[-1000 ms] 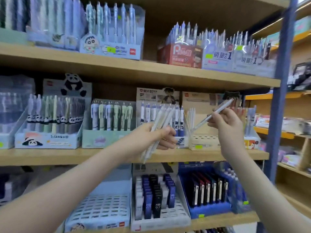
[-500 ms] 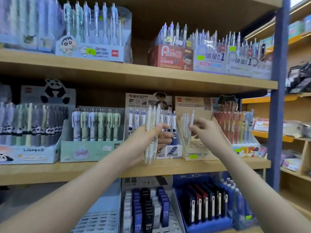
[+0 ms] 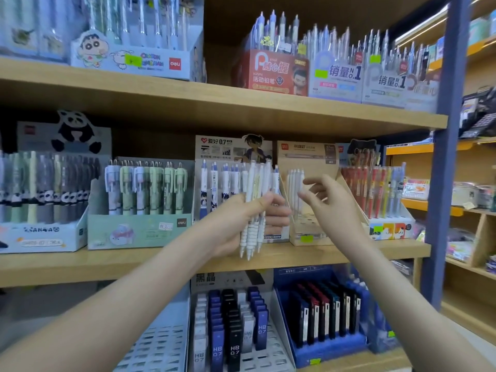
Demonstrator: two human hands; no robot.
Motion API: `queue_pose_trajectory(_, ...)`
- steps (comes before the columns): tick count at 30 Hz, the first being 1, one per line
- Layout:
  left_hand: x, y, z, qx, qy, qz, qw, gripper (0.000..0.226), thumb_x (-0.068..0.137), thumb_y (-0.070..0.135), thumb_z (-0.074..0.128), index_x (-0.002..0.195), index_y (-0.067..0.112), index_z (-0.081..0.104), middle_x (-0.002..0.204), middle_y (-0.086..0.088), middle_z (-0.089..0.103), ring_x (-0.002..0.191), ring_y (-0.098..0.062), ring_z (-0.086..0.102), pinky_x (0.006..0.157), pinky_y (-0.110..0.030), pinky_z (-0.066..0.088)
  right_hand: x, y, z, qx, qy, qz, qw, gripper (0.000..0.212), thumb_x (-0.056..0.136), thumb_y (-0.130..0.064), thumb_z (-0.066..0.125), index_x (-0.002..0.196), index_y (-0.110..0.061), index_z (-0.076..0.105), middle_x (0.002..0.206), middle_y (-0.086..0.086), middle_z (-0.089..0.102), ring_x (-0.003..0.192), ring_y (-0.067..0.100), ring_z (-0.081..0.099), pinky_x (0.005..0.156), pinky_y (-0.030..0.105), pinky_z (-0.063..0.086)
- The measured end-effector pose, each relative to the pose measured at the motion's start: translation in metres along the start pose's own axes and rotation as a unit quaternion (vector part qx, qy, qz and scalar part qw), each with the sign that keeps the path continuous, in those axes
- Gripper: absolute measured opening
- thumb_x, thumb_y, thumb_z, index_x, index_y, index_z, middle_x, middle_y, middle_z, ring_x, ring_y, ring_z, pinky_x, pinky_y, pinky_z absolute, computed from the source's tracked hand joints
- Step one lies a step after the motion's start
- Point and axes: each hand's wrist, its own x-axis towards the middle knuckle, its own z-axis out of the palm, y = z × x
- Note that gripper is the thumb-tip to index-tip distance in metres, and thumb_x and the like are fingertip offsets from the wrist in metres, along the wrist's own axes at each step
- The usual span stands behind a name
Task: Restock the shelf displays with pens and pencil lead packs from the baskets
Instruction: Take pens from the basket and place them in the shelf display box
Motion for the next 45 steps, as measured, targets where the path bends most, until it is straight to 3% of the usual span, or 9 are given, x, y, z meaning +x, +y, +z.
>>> queue_pose_trajectory(3, -0.002, -0.003, 0.005, 0.040, -0.055, -0.007, 0.998, 0.025, 0.092, 0.022, 0.050, 0.102, 0.003, 0.062, 0.089, -0.012, 0.073, 0.085, -0.021, 0.071, 0.081, -0.033, 0.058, -0.015, -0.023, -0.006, 0.150, -0.135, 0.023, 0.979, 0.021, 0.092, -0.026, 0.057, 0.110, -0.022, 0.065, 0.104, -0.006, 0.066, 0.096, 0.004, 0.059, 0.082, 0.018, 0.046)
queue_pose_trajectory(6, -0.003, -0.004, 0.009, 0.060, -0.098, -0.017, 0.993, 0.026, 0.094, 0.021, 0.048, 0.106, 0.002, 0.061, 0.092, -0.012, 0.072, 0.090, -0.023, 0.070, 0.083, -0.032, 0.058, -0.021, -0.032, -0.008, 0.217, -0.220, 0.051, 0.950, 0.021, 0.092, -0.025, 0.056, 0.104, -0.013, 0.069, 0.095, -0.003, 0.069, 0.085, 0.004, 0.062, 0.076, 0.020, 0.048)
queue_pose_trajectory(11, -0.002, 0.000, 0.014, 0.043, -0.103, -0.028, 0.993, 0.033, 0.091, 0.021, 0.050, 0.114, 0.000, 0.058, 0.107, -0.019, 0.069, 0.103, -0.028, 0.067, 0.089, -0.035, 0.055, -0.021, -0.033, -0.017, 0.234, -0.195, 0.041, 0.952, 0.018, 0.094, -0.021, 0.054, 0.096, -0.014, 0.070, 0.085, -0.005, 0.072, 0.079, 0.004, 0.066, 0.070, 0.015, 0.049)
queue_pose_trajectory(16, 0.002, 0.004, 0.010, 0.044, -0.049, -0.026, 0.998, 0.029, 0.096, 0.012, 0.051, 0.118, -0.004, 0.060, 0.112, -0.020, 0.068, 0.106, -0.027, 0.067, 0.091, -0.037, 0.053, -0.009, -0.026, -0.026, 0.268, -0.095, 0.060, 0.957, 0.025, 0.098, -0.022, 0.046, 0.097, -0.008, 0.067, 0.089, 0.009, 0.071, 0.085, 0.022, 0.067, 0.082, 0.036, 0.054)
queue_pose_trajectory(23, -0.001, -0.005, 0.009, 0.069, -0.035, -0.039, 0.996, 0.021, 0.096, 0.010, 0.051, 0.108, -0.002, 0.062, 0.101, -0.020, 0.071, 0.097, -0.030, 0.069, 0.087, -0.038, 0.056, -0.013, -0.034, -0.010, 0.190, -0.175, 0.039, 0.965, 0.023, 0.099, -0.021, 0.046, 0.105, -0.013, 0.067, 0.088, 0.005, 0.072, 0.075, 0.012, 0.065, 0.076, 0.024, 0.055)
queue_pose_trajectory(26, 0.000, -0.005, 0.008, 0.094, -0.012, -0.033, 0.995, 0.019, 0.097, 0.011, 0.050, 0.105, 0.000, 0.063, 0.101, -0.019, 0.071, 0.095, -0.029, 0.070, 0.082, -0.035, 0.058, -0.010, -0.035, -0.012, 0.159, -0.166, 0.045, 0.972, 0.023, 0.099, -0.019, 0.046, 0.100, -0.015, 0.068, 0.086, 0.007, 0.072, 0.076, 0.015, 0.067, 0.076, 0.028, 0.056)
queue_pose_trajectory(33, 0.004, -0.002, -0.002, 0.101, 0.070, 0.005, 0.992, 0.019, 0.097, 0.014, 0.051, 0.103, 0.003, 0.065, 0.096, -0.012, 0.074, 0.091, -0.019, 0.072, 0.079, -0.030, 0.059, 0.010, -0.015, -0.024, 0.164, 0.064, 0.062, 0.982, 0.013, 0.097, -0.022, 0.051, 0.092, -0.021, 0.062, 0.086, 0.003, 0.068, 0.082, 0.018, 0.066, 0.074, 0.029, 0.057)
queue_pose_trajectory(39, 0.005, -0.003, -0.003, 0.083, 0.073, -0.002, 0.994, 0.020, 0.096, 0.013, 0.051, 0.106, 0.002, 0.064, 0.096, -0.012, 0.074, 0.091, -0.020, 0.072, 0.080, -0.031, 0.058, 0.015, 0.001, -0.016, 0.052, 0.026, 0.016, 0.998, 0.015, 0.097, -0.027, 0.050, 0.091, -0.022, 0.063, 0.083, 0.000, 0.067, 0.080, 0.017, 0.065, 0.079, 0.042, 0.055)
queue_pose_trajectory(45, 0.008, -0.005, 0.001, 0.074, 0.067, -0.003, 0.995, 0.022, 0.096, 0.013, 0.051, 0.108, -0.001, 0.063, 0.096, -0.014, 0.073, 0.091, -0.021, 0.072, 0.074, -0.026, 0.059, 0.023, 0.006, -0.018, 0.023, -0.010, -0.002, 1.000, 0.017, 0.096, -0.027, 0.051, 0.096, -0.018, 0.064, 0.084, -0.003, 0.067, 0.075, 0.007, 0.064, 0.067, 0.022, 0.052)
